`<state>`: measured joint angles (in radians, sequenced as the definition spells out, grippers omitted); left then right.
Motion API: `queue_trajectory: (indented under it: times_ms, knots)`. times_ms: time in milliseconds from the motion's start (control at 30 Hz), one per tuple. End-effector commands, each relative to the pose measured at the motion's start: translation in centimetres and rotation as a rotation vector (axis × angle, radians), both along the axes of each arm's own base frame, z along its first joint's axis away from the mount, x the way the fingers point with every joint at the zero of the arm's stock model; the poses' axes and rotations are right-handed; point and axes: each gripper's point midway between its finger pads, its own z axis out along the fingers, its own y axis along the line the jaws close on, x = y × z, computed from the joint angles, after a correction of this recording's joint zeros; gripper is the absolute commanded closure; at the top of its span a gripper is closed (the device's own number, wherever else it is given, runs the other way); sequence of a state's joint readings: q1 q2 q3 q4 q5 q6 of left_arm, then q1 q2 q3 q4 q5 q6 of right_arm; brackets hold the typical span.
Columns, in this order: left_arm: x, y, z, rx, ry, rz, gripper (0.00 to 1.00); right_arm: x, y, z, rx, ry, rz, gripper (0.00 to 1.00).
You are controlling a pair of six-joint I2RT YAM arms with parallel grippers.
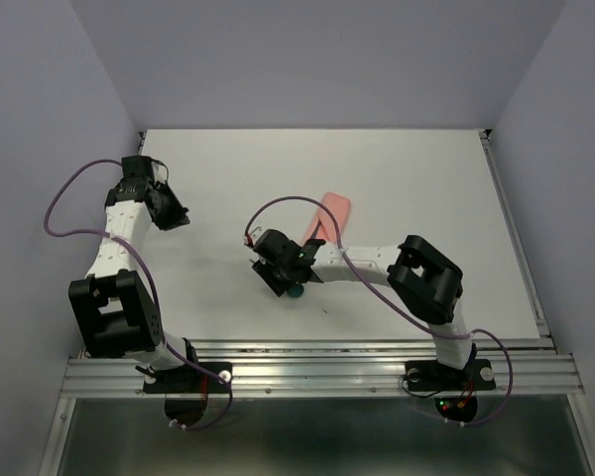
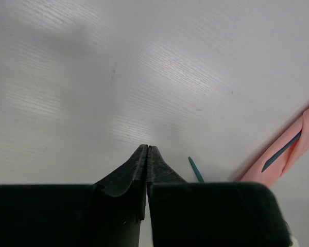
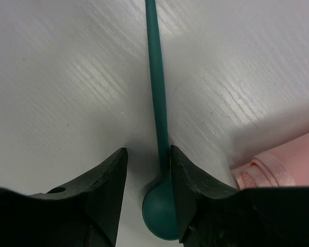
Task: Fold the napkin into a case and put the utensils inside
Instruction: Pick up the spoon from the corner of the board, then pick up the spoon from the folded napkin.
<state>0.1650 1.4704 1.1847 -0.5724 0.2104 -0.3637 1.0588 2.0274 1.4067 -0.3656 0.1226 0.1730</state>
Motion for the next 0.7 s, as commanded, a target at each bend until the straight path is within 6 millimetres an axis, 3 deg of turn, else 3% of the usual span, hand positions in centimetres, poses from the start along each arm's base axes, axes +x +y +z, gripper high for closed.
queue_trajectory:
  times_ms: [0,67,100,233,333,367,400,533,667]
  knots:
    - [0.1,-0.5,0.3,-0.01,-0.021,-0.014,0.85,-1.2,-0.8,1.6,-0.013,0.063,0.0,0.57]
    - [0.1,-0.6,0.3,-0.01,-0.021,-0.017,0.85,-1.2,-1.3,1.2,-0.033,0.085,-0.013,0.67]
    - [0.1,-0.7,0.3,-0.01,-0.021,-0.02,0.85,-0.9,-1.5,1.1,-0.038,0.092,-0.025,0.77]
    - [0.2,-1.3,0.2,0.0,-0.027,-0.037,0.85,-0.5,-1.8,1.6,-0.031,0.09,-0.043,0.97]
    - [0.7,-2.9,0.1,-0.013,-0.033,-0.076,0.85,1.0,-2.1,4.2,0.026,0.038,-0.075,0.99]
    - [0.9,-4.3,-0.2,-0.021,-0.024,-0.105,0.85,1.8,-2.6,4.9,0.043,0.029,-0.1,0.99]
    - [1.2,-5.2,-0.4,-0.026,-0.026,-0.121,0.85,2.5,-2.8,6.8,0.092,0.008,-0.115,0.99]
    - [2.1,-10.1,-2.2,-0.076,0.007,-0.217,0.85,4.9,-5.2,10.2,0.193,0.008,-0.204,0.99]
    - [2.7,-14.8,-3.6,-0.166,0.025,-0.306,0.86,6.2,-8.9,10.1,0.236,0.08,-0.322,0.99]
